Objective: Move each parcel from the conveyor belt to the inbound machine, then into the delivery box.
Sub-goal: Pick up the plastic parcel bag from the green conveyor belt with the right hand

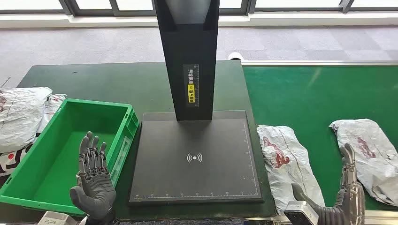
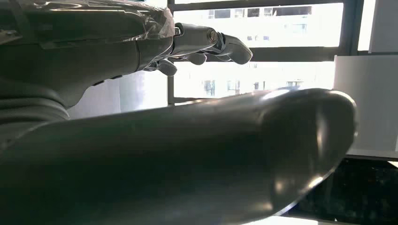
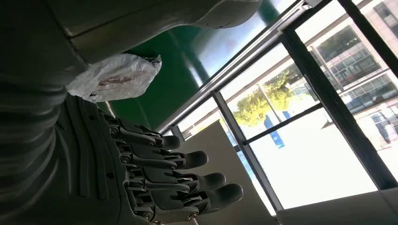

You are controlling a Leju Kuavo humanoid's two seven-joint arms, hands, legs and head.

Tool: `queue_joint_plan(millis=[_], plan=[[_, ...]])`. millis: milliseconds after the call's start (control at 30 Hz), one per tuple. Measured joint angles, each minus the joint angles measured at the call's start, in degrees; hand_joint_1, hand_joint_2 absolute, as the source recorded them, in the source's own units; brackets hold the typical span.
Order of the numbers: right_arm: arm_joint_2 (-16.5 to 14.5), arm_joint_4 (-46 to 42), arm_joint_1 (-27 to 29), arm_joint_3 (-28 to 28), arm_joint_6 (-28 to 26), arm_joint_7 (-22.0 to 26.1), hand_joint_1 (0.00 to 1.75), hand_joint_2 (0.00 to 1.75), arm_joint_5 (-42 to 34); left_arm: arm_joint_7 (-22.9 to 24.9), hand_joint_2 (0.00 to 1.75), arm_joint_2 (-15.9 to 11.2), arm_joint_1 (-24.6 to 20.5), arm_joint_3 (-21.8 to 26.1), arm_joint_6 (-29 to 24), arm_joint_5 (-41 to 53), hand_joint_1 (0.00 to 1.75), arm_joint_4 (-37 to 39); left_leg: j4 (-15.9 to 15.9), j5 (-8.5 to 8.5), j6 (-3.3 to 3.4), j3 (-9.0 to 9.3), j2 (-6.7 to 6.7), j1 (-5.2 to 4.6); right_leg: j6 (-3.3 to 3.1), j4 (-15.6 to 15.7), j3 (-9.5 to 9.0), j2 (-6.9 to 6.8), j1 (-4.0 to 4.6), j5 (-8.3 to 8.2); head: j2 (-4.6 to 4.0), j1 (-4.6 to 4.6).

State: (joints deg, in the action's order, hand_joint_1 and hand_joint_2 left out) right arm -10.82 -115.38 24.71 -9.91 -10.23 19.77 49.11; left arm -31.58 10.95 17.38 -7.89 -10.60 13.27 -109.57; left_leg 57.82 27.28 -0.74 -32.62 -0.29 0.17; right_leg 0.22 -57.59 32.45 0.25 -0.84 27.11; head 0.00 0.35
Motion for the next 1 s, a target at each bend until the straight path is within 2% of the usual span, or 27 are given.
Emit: queue_joint_plan(millis=[200,367,633,1000], plan=[[0.00,2.62,-2.39,-1.21,0.60,-2.19,0.00,1.75,2.58,-0.68,0.00,0.00,0.69,0.00,-0.92,0.29,0.00,-0.52,0.00,-0.01,0.00,0.24,0.00,0.00,-0.01,0.00,0.03,0.01,0.00,0.01,0.00,0.00],[0.00,6.54,-5.07,-3.27,4.17,-2.76,0.00,1.75,-2.30,-0.53,0.00,0.00,0.47,0.00,-0.98,0.78,0.00,-0.43,0.00,-0.03,0.01,0.41,0.00,0.00,-0.01,0.00,0.01,0.00,-0.01,-0.01,0.00,0.00],[0.02,18.06,-10.59,-8.58,4.17,-3.29,0.00,1.75,-4.34,-0.46,0.00,-0.02,-0.84,0.00,-1.00,0.60,0.00,0.72,0.00,-0.05,0.03,0.42,0.00,0.00,0.02,0.00,0.00,0.00,-0.01,-0.04,0.00,0.00],[0.02,20.62,-11.60,-9.62,4.00,-3.25,0.00,1.75,-4.38,-0.46,0.00,-0.02,-1.23,0.00,-1.01,0.58,0.00,1.06,0.01,-0.06,0.02,0.42,0.00,0.00,0.02,0.00,0.00,0.00,-0.01,-0.05,0.00,0.00]])
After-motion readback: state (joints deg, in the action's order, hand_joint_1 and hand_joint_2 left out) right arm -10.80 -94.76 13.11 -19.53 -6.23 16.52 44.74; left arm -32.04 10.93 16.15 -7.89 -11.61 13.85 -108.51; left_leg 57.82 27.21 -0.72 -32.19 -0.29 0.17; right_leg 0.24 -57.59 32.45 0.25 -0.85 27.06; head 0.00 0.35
